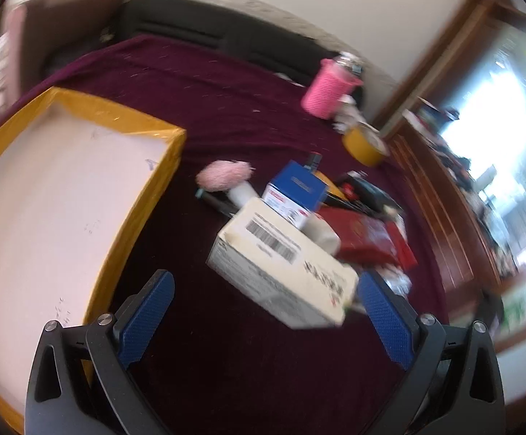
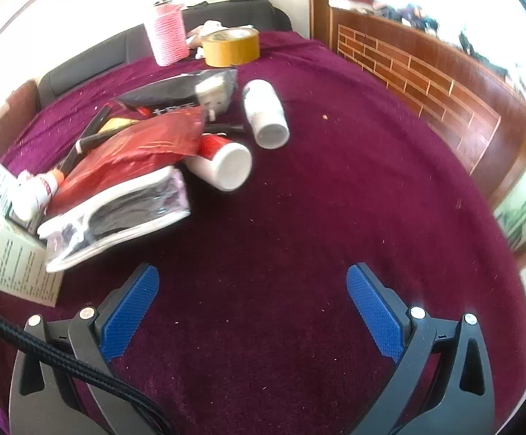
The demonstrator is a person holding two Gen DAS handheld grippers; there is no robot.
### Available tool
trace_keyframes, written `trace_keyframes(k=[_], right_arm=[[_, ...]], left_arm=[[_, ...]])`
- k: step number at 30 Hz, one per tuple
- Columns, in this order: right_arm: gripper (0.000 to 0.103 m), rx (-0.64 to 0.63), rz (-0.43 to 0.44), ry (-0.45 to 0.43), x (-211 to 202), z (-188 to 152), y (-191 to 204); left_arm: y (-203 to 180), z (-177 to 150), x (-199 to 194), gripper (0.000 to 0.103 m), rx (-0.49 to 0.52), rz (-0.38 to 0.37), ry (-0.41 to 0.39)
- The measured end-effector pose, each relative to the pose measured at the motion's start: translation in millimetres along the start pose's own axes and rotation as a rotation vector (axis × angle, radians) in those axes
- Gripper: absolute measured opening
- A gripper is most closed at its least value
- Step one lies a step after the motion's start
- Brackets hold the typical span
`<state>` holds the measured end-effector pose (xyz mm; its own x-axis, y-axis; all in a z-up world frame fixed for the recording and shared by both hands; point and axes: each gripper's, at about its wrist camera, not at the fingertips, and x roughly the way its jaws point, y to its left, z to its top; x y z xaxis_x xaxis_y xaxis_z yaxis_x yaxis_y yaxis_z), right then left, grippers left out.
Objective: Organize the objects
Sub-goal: 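Grasp the small blue box with the left tool while the right tool grasps the white medicine box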
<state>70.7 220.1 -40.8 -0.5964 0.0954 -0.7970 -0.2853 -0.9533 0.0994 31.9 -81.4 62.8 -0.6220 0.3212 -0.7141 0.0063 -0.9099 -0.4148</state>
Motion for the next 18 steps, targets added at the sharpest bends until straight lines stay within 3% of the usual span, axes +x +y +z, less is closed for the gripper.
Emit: trace_keyframes(k=[2,4,9,15,18], right_arm=[[0.103,0.020,0.017,0.004,0,0,-4],[0.103,0.023,0.025,0.002,0,1,-3],[0.103,0.000,0.038,-0.008,-2,0,2],[0.103,0.013,0.071,0.001,0,-1,-1],[0.103,0.023,0.077,0.004,0,-1,-2]], left_arm=[[-12,0,11,0.099,0.007,0.101,-0.063],[-23,-4,26,0.101,0.055,0.188,-0.056],[-12,-13,23,0.101,0.056,0.130,0.015],[17,-22,-1,0.100,0.039,0.132,0.069],[22,-25,-9,0.099,-0.040,0.024,0.086]])
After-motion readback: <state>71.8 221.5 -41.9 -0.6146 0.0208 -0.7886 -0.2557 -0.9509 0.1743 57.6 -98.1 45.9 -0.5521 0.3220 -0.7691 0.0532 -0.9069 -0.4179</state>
